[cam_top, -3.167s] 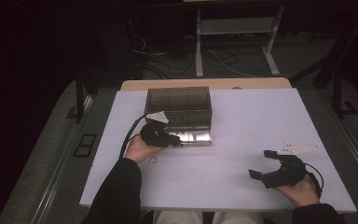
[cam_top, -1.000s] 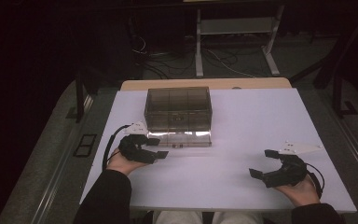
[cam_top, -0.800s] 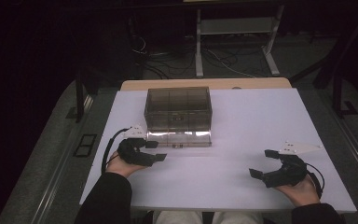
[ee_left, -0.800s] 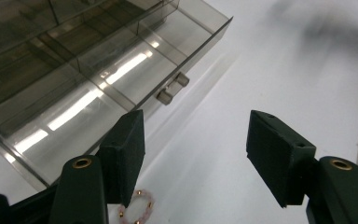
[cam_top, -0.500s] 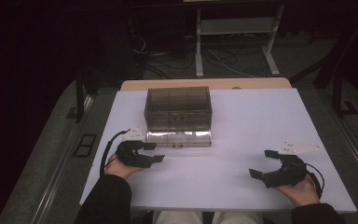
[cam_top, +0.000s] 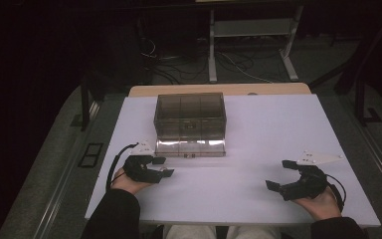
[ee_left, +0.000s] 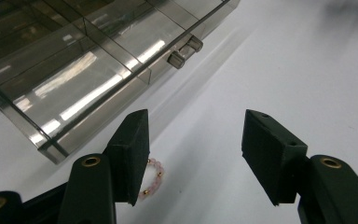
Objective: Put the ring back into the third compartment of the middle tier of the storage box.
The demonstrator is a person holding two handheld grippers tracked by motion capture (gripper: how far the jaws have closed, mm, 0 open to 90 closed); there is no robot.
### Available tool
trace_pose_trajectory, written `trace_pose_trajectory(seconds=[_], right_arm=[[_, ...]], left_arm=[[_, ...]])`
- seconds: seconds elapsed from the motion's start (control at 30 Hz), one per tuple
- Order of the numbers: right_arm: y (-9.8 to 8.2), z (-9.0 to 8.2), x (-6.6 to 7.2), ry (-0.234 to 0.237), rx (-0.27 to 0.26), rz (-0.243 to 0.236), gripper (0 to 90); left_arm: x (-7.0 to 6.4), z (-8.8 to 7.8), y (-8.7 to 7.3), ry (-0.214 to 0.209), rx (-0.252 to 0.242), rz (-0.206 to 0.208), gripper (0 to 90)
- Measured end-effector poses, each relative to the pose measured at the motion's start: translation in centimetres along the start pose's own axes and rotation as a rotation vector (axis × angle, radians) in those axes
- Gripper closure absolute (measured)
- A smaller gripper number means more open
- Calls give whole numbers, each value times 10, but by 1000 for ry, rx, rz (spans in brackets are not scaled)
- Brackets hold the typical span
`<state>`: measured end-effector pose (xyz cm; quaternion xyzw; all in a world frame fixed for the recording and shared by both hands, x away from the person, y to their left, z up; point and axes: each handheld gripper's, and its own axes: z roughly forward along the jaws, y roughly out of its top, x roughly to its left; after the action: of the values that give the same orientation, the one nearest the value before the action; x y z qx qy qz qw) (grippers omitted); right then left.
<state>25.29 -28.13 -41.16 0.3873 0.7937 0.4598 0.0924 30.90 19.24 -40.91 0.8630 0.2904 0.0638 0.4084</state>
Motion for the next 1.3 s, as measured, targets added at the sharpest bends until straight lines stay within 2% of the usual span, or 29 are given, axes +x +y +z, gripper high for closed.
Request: trace_pose_trajectory(seconds=[0.3,0.63,0.77,0.87,1.03,1.17,1.23,1.3], right_arm=[[0,0,0,2,-1,-1,0],[0,0,1,3,0,-3,0],[0,0,0,4,0,-4,0],[0,0,1,3,1,-4,0],[0,1,1,3,3,-3,0],[0,2,1,5,9,-7,0],[0,2,1,4,9,-8,0],[0,2,1,5,8,-7,0]], left_arm=[[6,3,-11,-17,29,-26,463],[12,6,-22,7,60,0,559],[13,9,-23,14,74,39,591],[12,12,-24,27,73,39,619],[13,16,-24,34,91,66,635],[15,18,-24,28,80,55,642],[18,19,-24,27,90,61,645],[19,20,-25,26,92,47,657]])
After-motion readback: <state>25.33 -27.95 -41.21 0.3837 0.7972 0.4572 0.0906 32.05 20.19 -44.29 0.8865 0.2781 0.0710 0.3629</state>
